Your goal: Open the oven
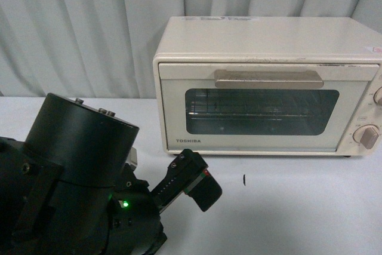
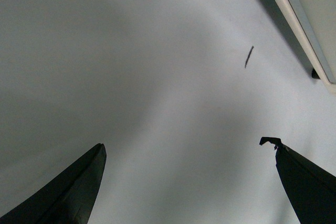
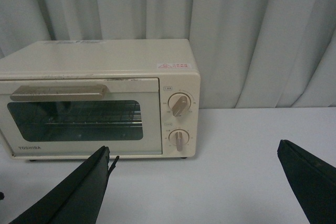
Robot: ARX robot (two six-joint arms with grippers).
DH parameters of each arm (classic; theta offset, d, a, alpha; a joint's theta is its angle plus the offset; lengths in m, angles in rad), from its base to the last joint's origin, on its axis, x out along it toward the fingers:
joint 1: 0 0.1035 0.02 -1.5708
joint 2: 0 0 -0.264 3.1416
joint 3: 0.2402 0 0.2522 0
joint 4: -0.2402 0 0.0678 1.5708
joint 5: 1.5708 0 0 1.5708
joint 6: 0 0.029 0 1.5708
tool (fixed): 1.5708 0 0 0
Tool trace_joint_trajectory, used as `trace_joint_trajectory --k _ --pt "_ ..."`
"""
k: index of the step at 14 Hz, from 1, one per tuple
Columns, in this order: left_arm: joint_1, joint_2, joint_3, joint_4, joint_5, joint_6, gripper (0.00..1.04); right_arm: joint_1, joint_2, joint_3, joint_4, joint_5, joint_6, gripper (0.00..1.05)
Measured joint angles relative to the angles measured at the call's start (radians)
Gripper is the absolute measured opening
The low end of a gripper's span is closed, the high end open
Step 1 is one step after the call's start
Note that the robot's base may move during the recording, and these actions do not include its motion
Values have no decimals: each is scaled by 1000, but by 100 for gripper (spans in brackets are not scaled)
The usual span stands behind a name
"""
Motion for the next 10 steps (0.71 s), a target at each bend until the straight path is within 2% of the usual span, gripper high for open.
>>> trace_joint_trajectory --k 3,10 --pt "32 -3 -35 -10 23 18 98 0 0 0 0 0 0 98" --pt "5 -3 -35 -28 19 72 98 0 0 0 0 0 0 98"
